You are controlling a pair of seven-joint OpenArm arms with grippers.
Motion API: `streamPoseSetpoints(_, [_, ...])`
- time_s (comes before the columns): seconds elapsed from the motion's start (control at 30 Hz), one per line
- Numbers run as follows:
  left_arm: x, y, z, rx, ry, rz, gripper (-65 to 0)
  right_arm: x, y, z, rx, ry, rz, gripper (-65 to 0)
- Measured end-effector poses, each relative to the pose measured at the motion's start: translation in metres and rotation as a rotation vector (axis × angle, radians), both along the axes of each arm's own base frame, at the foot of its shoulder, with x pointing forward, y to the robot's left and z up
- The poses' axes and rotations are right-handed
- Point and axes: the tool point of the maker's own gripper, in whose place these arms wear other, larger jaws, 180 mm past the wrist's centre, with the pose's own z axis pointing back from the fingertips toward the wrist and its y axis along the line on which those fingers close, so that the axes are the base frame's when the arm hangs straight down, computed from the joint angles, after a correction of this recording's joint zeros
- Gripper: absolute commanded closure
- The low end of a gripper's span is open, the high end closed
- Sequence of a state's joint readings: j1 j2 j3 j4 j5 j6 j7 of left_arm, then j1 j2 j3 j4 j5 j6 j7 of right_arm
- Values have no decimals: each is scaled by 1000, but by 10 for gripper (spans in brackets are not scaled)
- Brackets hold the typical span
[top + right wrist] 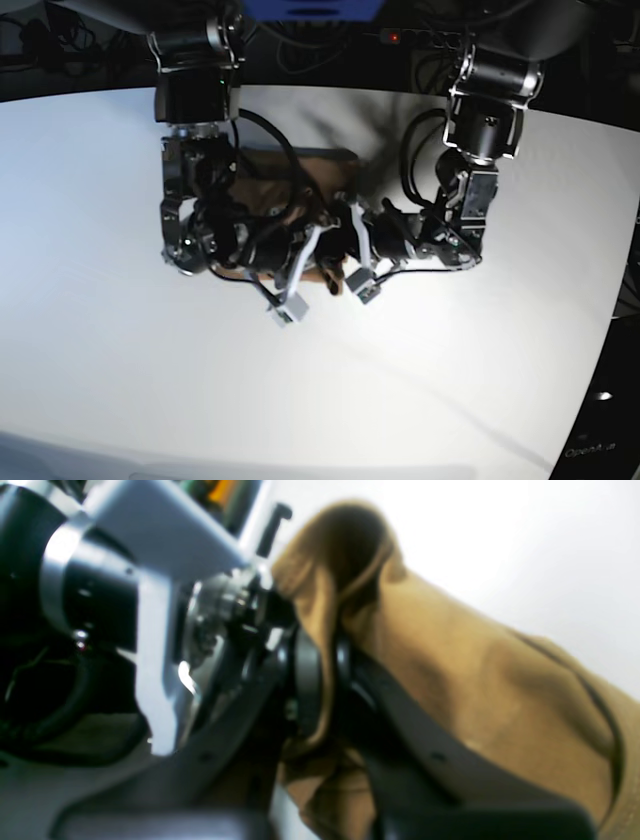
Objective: Fold the T-shirt properly
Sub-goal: 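Fold the strip end over onto the middle with both grippers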
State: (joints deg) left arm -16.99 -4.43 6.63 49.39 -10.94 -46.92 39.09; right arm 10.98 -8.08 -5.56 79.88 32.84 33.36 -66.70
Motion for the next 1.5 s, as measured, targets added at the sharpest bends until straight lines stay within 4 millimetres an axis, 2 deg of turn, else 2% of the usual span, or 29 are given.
streamPoseSetpoints(0.17, [-1, 2, 0, -6, 5, 5, -40, -5, -6, -6, -29, 1, 15, -13])
streamPoseSetpoints(0.23, [-1, 2, 0, -3, 7, 3, -40, -14, -12, -9, -72, 10, 49, -15])
streamPoseSetpoints(0.4, [1, 2, 2, 0, -2, 6, -40, -14, -15, -9, -77, 4, 50, -15])
streamPoseSetpoints(0.57, [0, 14, 10, 147, -77, -44, -40, -15, -19, -11, -91, 2, 52, -15])
streamPoseSetpoints(0.63, [4, 30, 15, 297, -140, -93, -40, -16, -19, -12, -86, 6, 51, -15])
streamPoseSetpoints(0.7, [6, 59, 22, 469, -147, -82, -40, -19, -19, -14, -91, 14, 54, -15])
streamPoseSetpoints(0.77, [3, 100, 30, 668, -132, -71, -40, -19, -18, -13, -85, 15, 54, -15])
streamPoseSetpoints(0.8, [-3, 129, 33, 808, -102, -70, -40, -19, -19, -13, -85, 12, 54, -16])
streamPoseSetpoints(0.87, [-15, 168, 40, 956, -67, -57, -40, -17, -18, -11, -78, 5, 52, -16])
streamPoseSetpoints(0.93, [-24, 180, 42, 993, -57, -55, -41, -17, -18, -11, -78, 6, 51, -16])
streamPoseSetpoints(1.37, [-29, 176, 37, 1015, -44, -66, -41, -27, -16, -18, -75, 28, 58, -10])
streamPoseSetpoints(1.5, [-29, 171, 30, 1043, -19, -74, -41, -24, -32, -20, -112, 15, 50, -10])
